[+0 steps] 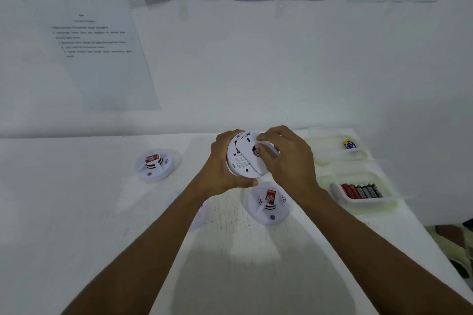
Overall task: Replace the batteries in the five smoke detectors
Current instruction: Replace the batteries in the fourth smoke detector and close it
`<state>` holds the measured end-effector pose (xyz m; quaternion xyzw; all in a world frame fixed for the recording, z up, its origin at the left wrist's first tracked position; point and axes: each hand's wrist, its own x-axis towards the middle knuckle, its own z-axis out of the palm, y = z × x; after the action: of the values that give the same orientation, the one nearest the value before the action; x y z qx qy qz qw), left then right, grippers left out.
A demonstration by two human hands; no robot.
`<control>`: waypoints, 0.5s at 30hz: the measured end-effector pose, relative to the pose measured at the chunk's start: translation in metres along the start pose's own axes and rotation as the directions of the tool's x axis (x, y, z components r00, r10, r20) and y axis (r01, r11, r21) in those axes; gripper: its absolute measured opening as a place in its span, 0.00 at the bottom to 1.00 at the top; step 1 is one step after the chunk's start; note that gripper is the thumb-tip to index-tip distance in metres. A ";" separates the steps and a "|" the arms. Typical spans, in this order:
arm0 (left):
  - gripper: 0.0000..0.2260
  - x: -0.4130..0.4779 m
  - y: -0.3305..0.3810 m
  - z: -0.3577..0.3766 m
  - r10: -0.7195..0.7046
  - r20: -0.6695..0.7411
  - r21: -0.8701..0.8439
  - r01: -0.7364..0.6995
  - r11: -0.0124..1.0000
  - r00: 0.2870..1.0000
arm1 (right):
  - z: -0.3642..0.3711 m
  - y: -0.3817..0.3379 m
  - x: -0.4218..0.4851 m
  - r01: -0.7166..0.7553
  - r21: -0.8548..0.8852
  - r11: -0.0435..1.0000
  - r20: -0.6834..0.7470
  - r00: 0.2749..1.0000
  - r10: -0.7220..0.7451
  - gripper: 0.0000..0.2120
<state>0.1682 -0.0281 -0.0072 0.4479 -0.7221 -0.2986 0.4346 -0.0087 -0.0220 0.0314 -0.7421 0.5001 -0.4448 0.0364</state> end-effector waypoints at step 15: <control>0.40 -0.002 -0.005 0.004 -0.003 -0.038 0.095 0.007 0.995 0.999 | -0.009 -0.005 0.002 -0.016 -0.046 0.999 0.199 0.980 0.024 0.26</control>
<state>0.1668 -0.0283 -0.0139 0.4753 -0.7260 -0.2566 0.4257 -0.0113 -0.0182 0.0405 -0.7784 0.5110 -0.3568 0.0745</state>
